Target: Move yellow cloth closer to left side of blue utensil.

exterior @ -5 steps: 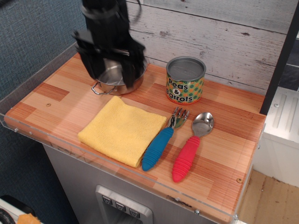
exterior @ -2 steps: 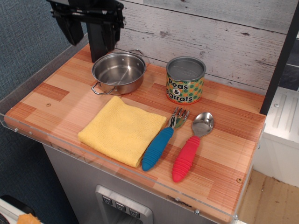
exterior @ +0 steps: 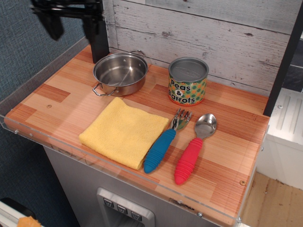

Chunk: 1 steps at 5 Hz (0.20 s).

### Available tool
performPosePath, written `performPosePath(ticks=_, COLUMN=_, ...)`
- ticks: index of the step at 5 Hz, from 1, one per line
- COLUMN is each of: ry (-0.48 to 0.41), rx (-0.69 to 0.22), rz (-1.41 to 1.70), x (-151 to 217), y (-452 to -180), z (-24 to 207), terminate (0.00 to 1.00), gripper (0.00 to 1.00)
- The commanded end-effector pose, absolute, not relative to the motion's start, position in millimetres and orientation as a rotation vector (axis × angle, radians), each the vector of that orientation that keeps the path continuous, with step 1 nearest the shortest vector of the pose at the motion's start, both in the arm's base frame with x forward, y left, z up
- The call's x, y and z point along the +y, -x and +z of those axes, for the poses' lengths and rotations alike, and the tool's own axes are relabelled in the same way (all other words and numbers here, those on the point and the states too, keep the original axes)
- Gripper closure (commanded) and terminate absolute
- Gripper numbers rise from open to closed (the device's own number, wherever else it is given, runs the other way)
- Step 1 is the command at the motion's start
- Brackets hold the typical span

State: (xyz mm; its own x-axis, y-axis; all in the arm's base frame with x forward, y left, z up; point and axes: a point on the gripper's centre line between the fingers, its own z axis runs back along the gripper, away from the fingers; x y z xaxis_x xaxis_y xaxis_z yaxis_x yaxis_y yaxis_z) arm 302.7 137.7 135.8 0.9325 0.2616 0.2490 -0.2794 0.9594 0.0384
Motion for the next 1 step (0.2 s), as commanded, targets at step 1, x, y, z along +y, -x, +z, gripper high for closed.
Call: performPosePath(ticks=1, ry=-0.091, rx=-0.291, rz=0.281, x=143.3, y=-301.8, z=152.3, terminate=1.00, gripper=0.00)
